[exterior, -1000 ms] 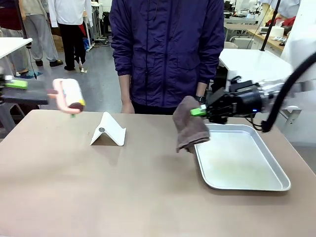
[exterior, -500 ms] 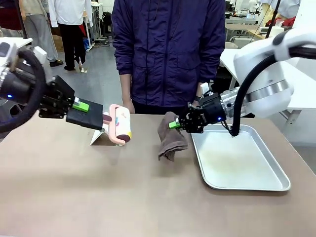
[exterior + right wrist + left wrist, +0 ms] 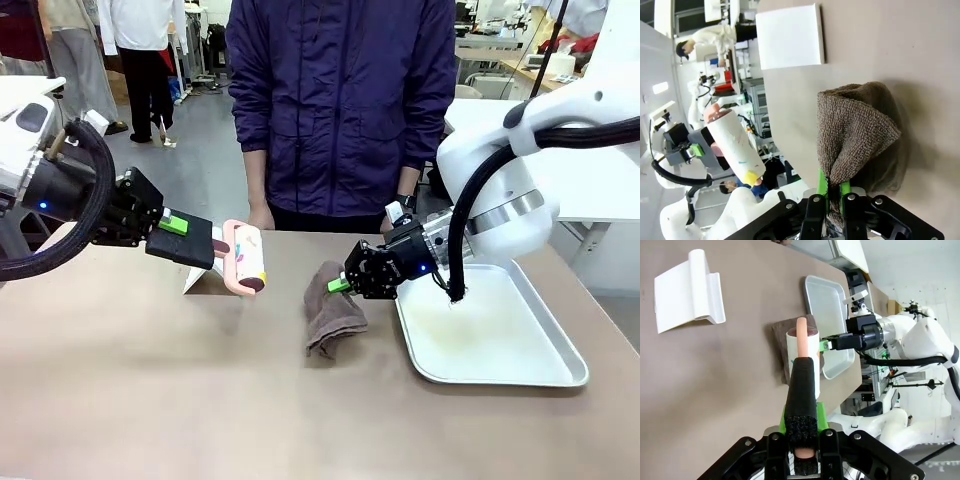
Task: Clean the surface of the table.
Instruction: Return the Lint Roller and towel to their original positions.
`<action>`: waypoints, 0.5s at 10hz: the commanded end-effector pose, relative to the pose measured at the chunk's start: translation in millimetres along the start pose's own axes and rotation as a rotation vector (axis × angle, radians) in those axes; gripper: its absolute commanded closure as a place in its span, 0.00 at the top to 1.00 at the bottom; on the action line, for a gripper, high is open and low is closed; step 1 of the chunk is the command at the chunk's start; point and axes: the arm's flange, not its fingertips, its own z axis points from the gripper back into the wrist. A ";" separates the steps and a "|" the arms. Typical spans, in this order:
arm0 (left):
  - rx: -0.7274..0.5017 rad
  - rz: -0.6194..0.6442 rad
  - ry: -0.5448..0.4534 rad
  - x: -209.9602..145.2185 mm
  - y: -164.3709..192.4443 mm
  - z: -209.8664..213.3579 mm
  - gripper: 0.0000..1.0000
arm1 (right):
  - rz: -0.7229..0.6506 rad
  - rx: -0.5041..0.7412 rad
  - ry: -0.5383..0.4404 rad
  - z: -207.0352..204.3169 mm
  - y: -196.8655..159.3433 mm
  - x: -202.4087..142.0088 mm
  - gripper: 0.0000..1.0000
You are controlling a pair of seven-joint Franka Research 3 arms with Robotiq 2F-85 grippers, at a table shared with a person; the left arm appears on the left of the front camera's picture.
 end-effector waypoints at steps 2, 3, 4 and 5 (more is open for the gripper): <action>0.000 0.000 0.000 0.0 0.0 0.0 0.22 | 0.010 -0.009 -0.026 5.0 3.7 2.4 0.10; 0.079 -0.017 0.015 7.8 1.3 1.5 0.22 | 0.000 0.000 -0.007 2.8 -0.3 1.5 0.10; 0.097 -0.039 0.044 23.4 -3.3 1.7 0.22 | -0.015 -0.012 -0.027 2.6 4.5 3.1 0.10; 0.130 -0.035 0.050 38.9 -7.5 -1.5 0.22 | -0.033 -0.029 -0.056 3.0 4.7 2.2 0.10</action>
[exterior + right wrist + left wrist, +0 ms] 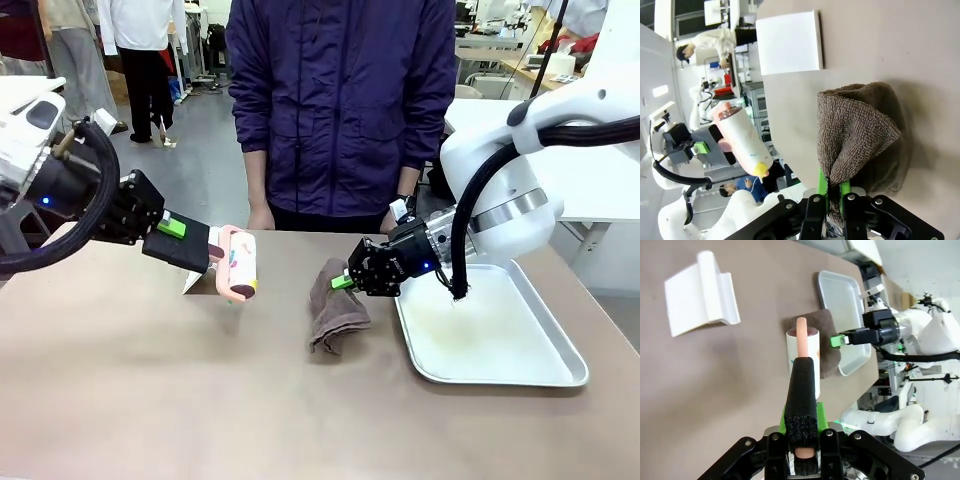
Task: Clean the surface of the table.
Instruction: Return the Lint Roller and towel to their original positions.
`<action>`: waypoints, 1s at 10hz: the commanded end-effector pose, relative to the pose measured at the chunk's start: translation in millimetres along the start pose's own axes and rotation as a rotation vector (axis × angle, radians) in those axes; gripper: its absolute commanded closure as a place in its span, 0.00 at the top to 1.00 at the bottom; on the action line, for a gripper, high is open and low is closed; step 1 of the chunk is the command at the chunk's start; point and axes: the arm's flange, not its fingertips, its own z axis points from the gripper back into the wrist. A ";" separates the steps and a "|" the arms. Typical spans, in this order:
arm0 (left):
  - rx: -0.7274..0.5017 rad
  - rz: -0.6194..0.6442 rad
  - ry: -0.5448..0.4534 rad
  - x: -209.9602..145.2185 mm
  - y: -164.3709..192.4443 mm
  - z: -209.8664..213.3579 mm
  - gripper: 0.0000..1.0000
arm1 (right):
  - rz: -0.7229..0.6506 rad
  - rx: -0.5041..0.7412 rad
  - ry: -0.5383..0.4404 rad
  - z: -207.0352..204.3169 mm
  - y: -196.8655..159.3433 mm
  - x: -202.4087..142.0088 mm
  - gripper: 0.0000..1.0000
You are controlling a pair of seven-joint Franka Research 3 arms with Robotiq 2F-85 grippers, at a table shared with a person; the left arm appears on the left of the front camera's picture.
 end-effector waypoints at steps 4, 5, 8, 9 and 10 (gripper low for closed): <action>0.204 -0.007 0.069 84.9 -34.7 -23.5 0.22 | -0.105 -0.096 -0.080 -7.1 -4.3 2.0 0.10; 0.256 -0.022 0.098 97.8 -39.1 -34.8 0.22 | -0.109 -0.090 -0.105 -6.1 -6.4 3.0 0.10; 0.349 -0.008 0.141 115.7 -36.5 -71.5 0.22 | -0.139 -0.086 -0.112 -9.1 -21.7 9.3 0.10; 0.369 -0.007 0.113 122.1 -33.7 -80.2 0.22 | -0.150 -0.085 -0.105 -10.0 -26.8 9.8 0.10; 0.359 0.000 0.109 128.2 -33.0 -84.9 0.22 | -0.161 -0.085 -0.109 -8.4 -30.9 10.1 0.10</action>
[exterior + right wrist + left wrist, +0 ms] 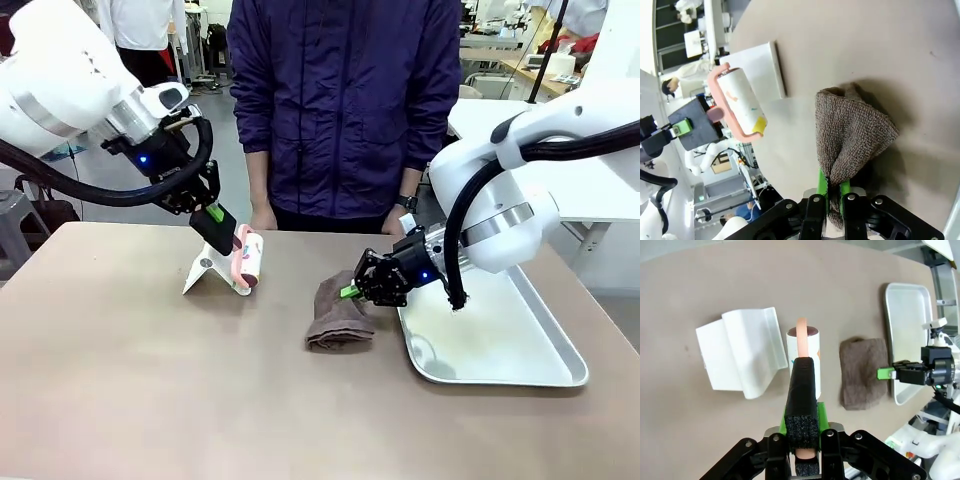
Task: Clean the surface of the table.
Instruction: Return the Lint Roller and towel to their original positions.
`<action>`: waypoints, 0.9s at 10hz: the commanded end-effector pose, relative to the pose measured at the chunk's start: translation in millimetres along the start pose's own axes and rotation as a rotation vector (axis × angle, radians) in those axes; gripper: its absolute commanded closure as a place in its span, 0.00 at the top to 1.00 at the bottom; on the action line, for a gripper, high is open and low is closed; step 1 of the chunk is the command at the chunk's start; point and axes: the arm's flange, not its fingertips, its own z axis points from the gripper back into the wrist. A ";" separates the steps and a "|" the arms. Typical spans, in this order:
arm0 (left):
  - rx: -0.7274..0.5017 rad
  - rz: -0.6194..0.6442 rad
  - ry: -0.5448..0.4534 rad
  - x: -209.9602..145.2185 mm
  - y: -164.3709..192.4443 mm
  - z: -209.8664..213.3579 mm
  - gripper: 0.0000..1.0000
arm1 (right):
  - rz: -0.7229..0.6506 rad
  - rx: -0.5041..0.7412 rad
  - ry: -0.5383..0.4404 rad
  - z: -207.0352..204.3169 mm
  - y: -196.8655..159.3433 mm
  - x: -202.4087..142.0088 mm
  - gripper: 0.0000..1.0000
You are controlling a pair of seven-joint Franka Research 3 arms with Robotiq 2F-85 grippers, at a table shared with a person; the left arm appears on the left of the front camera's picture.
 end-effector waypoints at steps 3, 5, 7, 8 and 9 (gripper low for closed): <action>0.046 0.041 -0.010 26.0 -3.8 -4.6 0.22 | -0.035 0.028 -0.024 1.1 -4.2 2.6 0.10; 0.053 0.074 0.021 37.7 4.7 -12.2 0.22 | -0.035 0.025 -0.017 -1.5 -3.8 4.0 0.10; 0.068 0.100 0.029 43.6 12.3 -17.2 0.22 | -0.036 0.027 -0.016 -1.4 -4.0 4.3 0.10; 0.068 0.105 0.032 45.5 14.8 -19.7 0.22 | -0.035 0.028 -0.013 -2.3 -4.0 5.2 0.10; 0.072 0.104 0.032 46.6 15.6 -22.5 0.22 | -0.036 0.026 -0.006 -3.4 -4.0 6.7 0.10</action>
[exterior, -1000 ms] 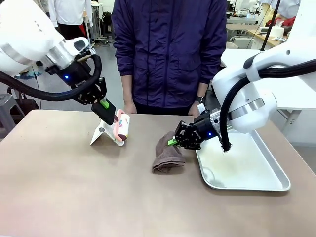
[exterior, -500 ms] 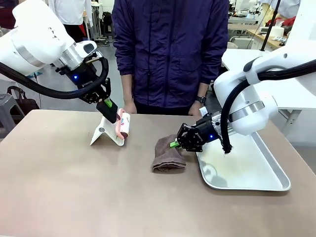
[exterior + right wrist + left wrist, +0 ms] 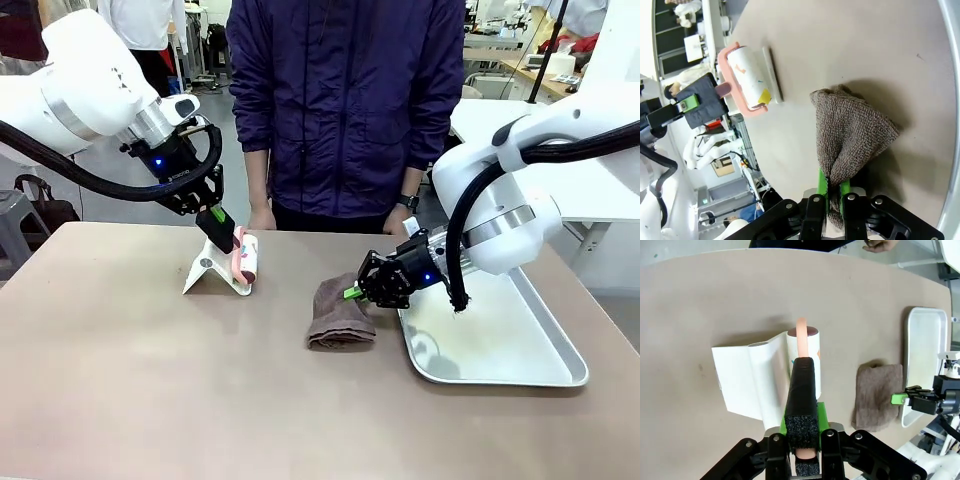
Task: Clean the surface of the table.
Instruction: Return the Lint Roller and towel to their original positions.
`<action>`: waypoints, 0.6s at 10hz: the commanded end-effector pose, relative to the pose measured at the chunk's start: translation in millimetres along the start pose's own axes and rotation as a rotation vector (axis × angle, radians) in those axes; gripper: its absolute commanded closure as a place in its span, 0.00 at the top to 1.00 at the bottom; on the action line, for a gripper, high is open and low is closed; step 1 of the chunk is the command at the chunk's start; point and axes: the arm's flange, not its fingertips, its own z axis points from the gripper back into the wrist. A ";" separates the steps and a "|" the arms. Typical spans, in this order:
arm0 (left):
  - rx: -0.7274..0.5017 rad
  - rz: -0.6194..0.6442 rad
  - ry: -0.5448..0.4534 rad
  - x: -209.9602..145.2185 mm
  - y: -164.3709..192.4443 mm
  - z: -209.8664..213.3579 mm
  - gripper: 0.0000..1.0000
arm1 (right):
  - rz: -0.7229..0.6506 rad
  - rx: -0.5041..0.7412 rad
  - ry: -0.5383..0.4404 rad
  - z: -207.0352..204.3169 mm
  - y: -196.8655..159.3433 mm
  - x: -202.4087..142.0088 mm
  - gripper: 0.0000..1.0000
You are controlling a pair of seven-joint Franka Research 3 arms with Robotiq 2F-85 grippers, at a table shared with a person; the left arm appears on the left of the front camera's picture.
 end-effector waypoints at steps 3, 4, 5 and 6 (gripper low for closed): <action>0.044 0.008 0.048 4.0 -3.9 3.4 0.75 | -0.022 0.025 0.013 -5.7 3.8 5.4 0.35; 0.043 0.011 0.045 3.8 -4.2 3.2 0.82 | -0.024 0.021 0.017 -6.4 3.5 5.3 0.66; 0.047 0.020 0.043 4.0 -4.6 2.7 1.00 | -0.034 0.027 0.022 -7.0 2.3 6.3 0.91; 0.049 0.022 0.040 4.0 -4.7 2.1 1.00 | -0.041 0.028 0.028 -7.8 1.4 6.8 1.00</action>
